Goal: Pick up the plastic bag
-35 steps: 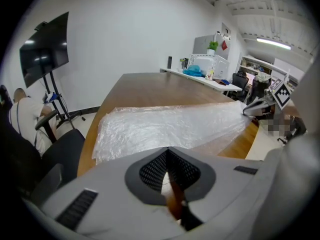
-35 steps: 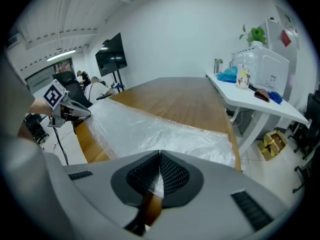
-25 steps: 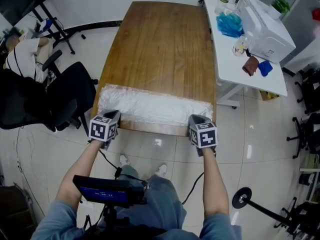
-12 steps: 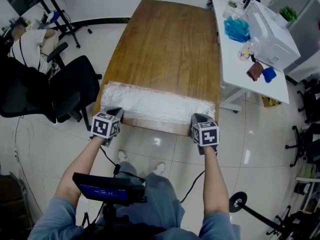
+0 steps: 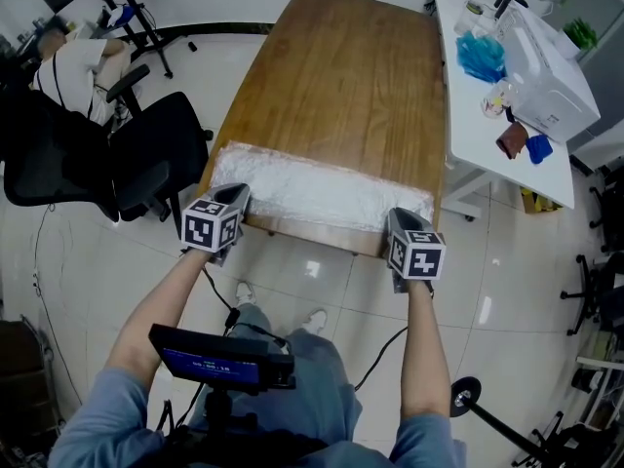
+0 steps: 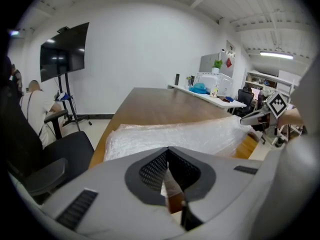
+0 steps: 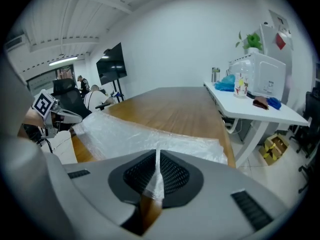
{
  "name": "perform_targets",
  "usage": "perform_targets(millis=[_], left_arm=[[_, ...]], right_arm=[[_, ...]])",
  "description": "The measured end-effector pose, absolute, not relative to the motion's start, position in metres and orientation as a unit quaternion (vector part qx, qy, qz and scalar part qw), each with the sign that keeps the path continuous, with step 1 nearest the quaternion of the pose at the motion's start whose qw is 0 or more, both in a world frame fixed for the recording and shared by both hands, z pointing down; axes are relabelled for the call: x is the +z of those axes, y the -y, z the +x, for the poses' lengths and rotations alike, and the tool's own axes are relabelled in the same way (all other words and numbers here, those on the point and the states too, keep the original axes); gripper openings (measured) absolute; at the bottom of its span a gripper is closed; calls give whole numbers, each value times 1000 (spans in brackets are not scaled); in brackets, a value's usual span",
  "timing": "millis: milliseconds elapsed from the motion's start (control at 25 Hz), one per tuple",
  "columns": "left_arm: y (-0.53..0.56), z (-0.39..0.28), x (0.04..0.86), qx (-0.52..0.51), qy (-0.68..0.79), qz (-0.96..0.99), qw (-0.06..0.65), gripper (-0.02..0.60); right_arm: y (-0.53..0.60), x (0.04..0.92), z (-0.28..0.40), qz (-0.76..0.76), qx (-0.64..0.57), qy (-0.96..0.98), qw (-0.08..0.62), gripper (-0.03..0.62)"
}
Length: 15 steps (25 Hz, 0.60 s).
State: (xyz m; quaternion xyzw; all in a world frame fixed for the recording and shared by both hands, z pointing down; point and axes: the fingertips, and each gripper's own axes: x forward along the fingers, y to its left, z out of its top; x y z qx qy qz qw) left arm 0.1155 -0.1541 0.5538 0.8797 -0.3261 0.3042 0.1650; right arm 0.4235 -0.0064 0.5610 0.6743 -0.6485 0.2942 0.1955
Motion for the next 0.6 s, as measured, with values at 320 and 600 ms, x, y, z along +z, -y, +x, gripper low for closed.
perform_targets(millis=[320, 600], left_arm=[[139, 118, 531, 285, 322, 892, 138, 28], [119, 137, 463, 209, 310, 924, 84, 28]], right_arm=[[14, 522, 415, 684, 254, 666, 156, 35], [21, 466, 400, 688, 189, 688, 135, 35]])
